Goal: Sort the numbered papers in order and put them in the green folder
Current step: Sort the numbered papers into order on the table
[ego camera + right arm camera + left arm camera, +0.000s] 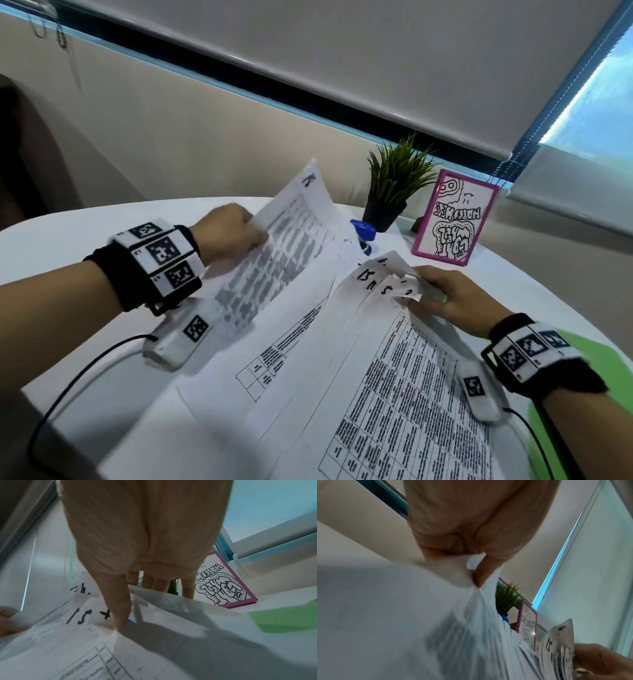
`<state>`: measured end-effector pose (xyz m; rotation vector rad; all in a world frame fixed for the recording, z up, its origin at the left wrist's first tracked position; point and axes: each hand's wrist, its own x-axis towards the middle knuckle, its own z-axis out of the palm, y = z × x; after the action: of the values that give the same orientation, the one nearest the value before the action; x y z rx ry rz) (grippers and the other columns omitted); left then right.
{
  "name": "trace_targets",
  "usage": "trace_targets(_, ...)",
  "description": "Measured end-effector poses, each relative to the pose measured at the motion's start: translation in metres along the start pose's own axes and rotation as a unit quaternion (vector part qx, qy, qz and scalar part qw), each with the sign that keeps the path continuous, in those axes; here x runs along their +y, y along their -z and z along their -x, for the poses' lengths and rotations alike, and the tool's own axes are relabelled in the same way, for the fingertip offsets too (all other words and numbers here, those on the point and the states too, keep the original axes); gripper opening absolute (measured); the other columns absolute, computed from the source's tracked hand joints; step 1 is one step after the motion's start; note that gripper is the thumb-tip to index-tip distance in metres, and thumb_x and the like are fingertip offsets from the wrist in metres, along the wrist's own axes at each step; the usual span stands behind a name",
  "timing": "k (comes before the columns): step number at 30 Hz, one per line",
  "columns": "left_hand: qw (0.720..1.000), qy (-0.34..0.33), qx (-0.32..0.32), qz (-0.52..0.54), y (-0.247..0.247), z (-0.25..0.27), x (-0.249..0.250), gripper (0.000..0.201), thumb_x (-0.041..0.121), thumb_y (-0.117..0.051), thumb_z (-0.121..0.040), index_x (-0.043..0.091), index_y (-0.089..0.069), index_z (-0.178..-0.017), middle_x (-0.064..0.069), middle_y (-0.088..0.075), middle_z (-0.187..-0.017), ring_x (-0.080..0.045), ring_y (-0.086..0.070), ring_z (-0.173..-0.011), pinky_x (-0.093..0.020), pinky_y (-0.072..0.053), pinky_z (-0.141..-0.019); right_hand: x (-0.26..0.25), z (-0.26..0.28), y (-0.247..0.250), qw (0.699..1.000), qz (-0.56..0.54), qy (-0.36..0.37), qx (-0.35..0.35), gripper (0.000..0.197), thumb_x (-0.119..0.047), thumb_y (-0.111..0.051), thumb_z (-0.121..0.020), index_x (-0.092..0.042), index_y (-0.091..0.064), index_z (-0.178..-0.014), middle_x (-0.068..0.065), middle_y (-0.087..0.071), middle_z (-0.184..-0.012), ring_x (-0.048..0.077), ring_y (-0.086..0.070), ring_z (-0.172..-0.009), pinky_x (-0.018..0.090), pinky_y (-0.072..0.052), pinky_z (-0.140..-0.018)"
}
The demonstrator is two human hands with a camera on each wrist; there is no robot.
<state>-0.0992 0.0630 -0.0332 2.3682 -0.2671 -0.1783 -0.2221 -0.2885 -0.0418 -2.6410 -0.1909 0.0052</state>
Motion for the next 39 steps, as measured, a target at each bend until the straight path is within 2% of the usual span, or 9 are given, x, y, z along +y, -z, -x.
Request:
trace_targets(5, 0.981, -0.043, 0.172, 0.082, 0.032, 0.004, 0.023, 0.033, 0.029, -0.054, -0.097, 0.006, -0.064, -0.12, -0.009, -0.065, -0.098, -0.022, -0.06, -0.073, -0.023, -0.041, -0.055, 0.005, 0.001, 0.0, 0.999, 0.002, -0.015, 0.035, 0.066, -0.029, -0.076, -0.082, -0.031, -0.045, -0.14, -0.017, -0.056, -0.132, 0.001, -0.054, -0.118, 0.025, -0.043, -0.099)
trace_targets(8, 0.941, -0.113, 0.299, 0.11, 0.055, 0.007, 0.035, 0.03, 0.029, -0.052, -0.098, 0.007, -0.068, -0.111, -0.01, -0.068, -0.097, -0.022, -0.06, -0.077, -0.024, -0.042, -0.057, 0.005, -0.001, -0.001, 0.998, 0.022, -0.004, 0.06, 0.075, -0.022, -0.079, -0.08, -0.028, -0.04, -0.144, -0.015, -0.044, -0.136, 0.001, -0.043, -0.123, 0.008, -0.03, -0.094)
trace_targets(11, 0.898, -0.179, 0.368, 0.16, 0.074, 0.009, 0.047, 0.025, 0.032, -0.051, -0.099, 0.013, -0.066, -0.101, -0.003, -0.062, -0.088, -0.006, -0.052, -0.063, -0.011, -0.039, -0.047, 0.004, -0.003, -0.001, 0.997, 0.047, -0.004, 0.057, 0.058, -0.024, -0.077, -0.081, -0.027, -0.051, -0.133, -0.009, -0.053, -0.128, 0.004, -0.05, -0.114, 0.013, -0.037, -0.097)
trace_targets(14, 0.875, -0.218, 0.368, 0.228, 0.084, 0.01, 0.056, 0.025, 0.035, -0.052, -0.098, 0.012, -0.063, -0.101, 0.008, -0.056, -0.082, 0.003, -0.048, -0.063, -0.007, -0.041, -0.051, 0.006, -0.005, -0.004, 0.996, 0.037, -0.071, -0.031, 0.062, -0.029, -0.078, -0.08, -0.03, -0.048, -0.134, -0.01, -0.059, -0.125, 0.006, -0.055, -0.112, 0.031, -0.043, -0.103)
trace_targets(17, 0.877, -0.231, 0.337, 0.254, 0.082, 0.011, 0.059, 0.02, 0.034, -0.051, -0.099, 0.016, -0.059, -0.096, 0.012, -0.051, -0.078, 0.002, -0.047, -0.063, -0.01, -0.044, -0.053, 0.012, -0.008, -0.006, 0.99, 0.036, -0.117, -0.069, 0.079, -0.042, -0.082, -0.071, -0.029, -0.043, -0.139, -0.01, -0.055, -0.127, 0.011, -0.053, -0.115, 0.032, -0.042, -0.101)
trace_targets(24, 0.855, -0.202, 0.317, 0.358, 0.065, 0.009, 0.053, 0.023, 0.033, -0.06, -0.093, 0.014, -0.062, -0.081, 0.008, -0.047, -0.07, -0.013, -0.042, -0.07, -0.032, -0.04, -0.061, 0.014, -0.007, -0.002, 0.997, 0.004, -0.069, -0.044, 0.033, -0.021, -0.086, -0.07, -0.023, -0.064, -0.094, -0.005, -0.066, -0.099, 0.016, -0.064, -0.092, 0.03, -0.052, -0.076)
trace_targets(28, 0.848, -0.188, 0.338, 0.364, 0.068, 0.007, 0.054, 0.019, 0.03, -0.06, -0.094, 0.013, -0.067, -0.089, -0.004, -0.063, -0.09, -0.014, -0.056, -0.082, -0.036, -0.059, -0.079, 0.013, -0.007, 0.0, 0.998, 0.001, -0.042, -0.041, 0.042, -0.031, -0.089, -0.066, -0.03, -0.07, -0.103, -0.02, -0.06, -0.123, -0.002, -0.058, -0.108, 0.026, -0.045, -0.095)
trace_targets(33, 0.856, -0.182, 0.331, 0.353, 0.066, 0.003, 0.054, 0.016, 0.032, -0.059, -0.094, 0.019, -0.066, -0.087, 0.008, -0.058, -0.082, -0.008, -0.053, -0.078, -0.037, -0.056, -0.08, 0.016, -0.014, -0.001, 0.996, -0.007, -0.07, -0.047, 0.077, -0.046, -0.088, -0.062, -0.027, -0.056, -0.13, -0.013, -0.055, -0.135, 0.004, -0.058, -0.115, 0.035, -0.046, -0.104)
trace_targets(39, 0.854, -0.185, 0.31, 0.374, 0.069, -0.002, 0.046, 0.02, 0.035, -0.061, -0.091, 0.026, -0.062, -0.073, 0.011, -0.055, -0.073, -0.011, -0.05, -0.072, -0.032, -0.049, -0.068, -0.005, 0.002, 0.001, 1.0, -0.023, 0.019, 0.011, 0.028, -0.028, -0.088, -0.065, -0.019, -0.078, -0.09, -0.005, -0.064, -0.104, 0.005, -0.063, -0.095, 0.017, -0.05, -0.083)
